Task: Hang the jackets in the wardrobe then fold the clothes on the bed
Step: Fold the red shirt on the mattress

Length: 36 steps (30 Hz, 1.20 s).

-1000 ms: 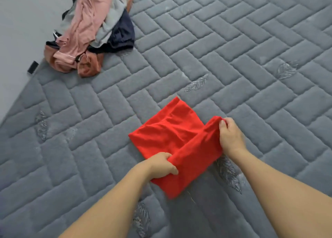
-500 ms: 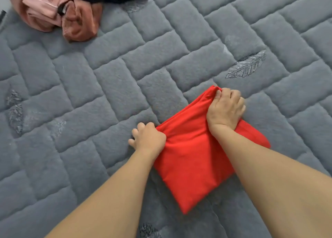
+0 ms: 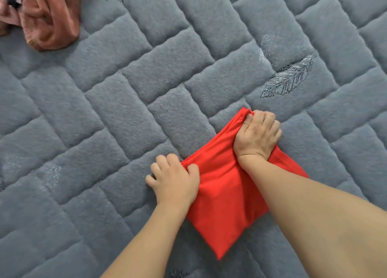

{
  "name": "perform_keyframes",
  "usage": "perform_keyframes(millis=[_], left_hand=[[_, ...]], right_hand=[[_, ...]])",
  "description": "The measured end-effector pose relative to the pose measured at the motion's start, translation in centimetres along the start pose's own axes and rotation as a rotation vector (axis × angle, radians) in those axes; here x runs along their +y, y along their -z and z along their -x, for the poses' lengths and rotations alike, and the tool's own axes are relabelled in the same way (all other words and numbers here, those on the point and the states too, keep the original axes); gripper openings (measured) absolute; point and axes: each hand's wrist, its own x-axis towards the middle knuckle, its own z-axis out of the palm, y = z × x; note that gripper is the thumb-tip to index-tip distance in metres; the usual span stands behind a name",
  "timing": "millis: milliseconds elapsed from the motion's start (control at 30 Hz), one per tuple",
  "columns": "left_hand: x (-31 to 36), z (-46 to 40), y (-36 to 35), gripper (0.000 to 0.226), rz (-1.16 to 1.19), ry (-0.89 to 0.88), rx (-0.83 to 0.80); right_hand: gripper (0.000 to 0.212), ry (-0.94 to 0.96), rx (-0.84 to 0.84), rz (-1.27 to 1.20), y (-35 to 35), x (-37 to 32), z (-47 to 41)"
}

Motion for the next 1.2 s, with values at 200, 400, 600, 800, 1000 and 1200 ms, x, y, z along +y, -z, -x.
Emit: perform_keyframes(millis=[200,400,600,800,1000,1200], left_hand=[[0.1,0.6,-2.4,0.051,-0.051,-0.454,0.288],[0.2,-2.5,-2.9,0.037,0.101,-0.482,0.396],[-0.2,-2.8,-3.8,0.032,0.141,-0.490,0.480],[0.0,-1.4,-3.0,0.032,0.172,-0.419,0.416],[-0.6,8.2,-7.2,0.072,0.047,-0.743,0.394],[-3.0,8.0,-8.0,0.119,-0.154,-0.847,0.200]], right_hand=[[0.028,0.012,0.015,0.007,-0.2,0.2,-0.1],[0.031,0.033,0.040,0.016,-0.7,0.5,-0.2],[0.032,0.051,0.112,0.008,-1.0,0.7,-0.1],[0.037,0.077,-0.132,-0.210,0.7,1.7,-0.9],[0.060,0.243,-0.140,-0.065,2.8,5.7,2.1],[0.063,0.172,-0.118,0.015,2.0,4.6,1.1]])
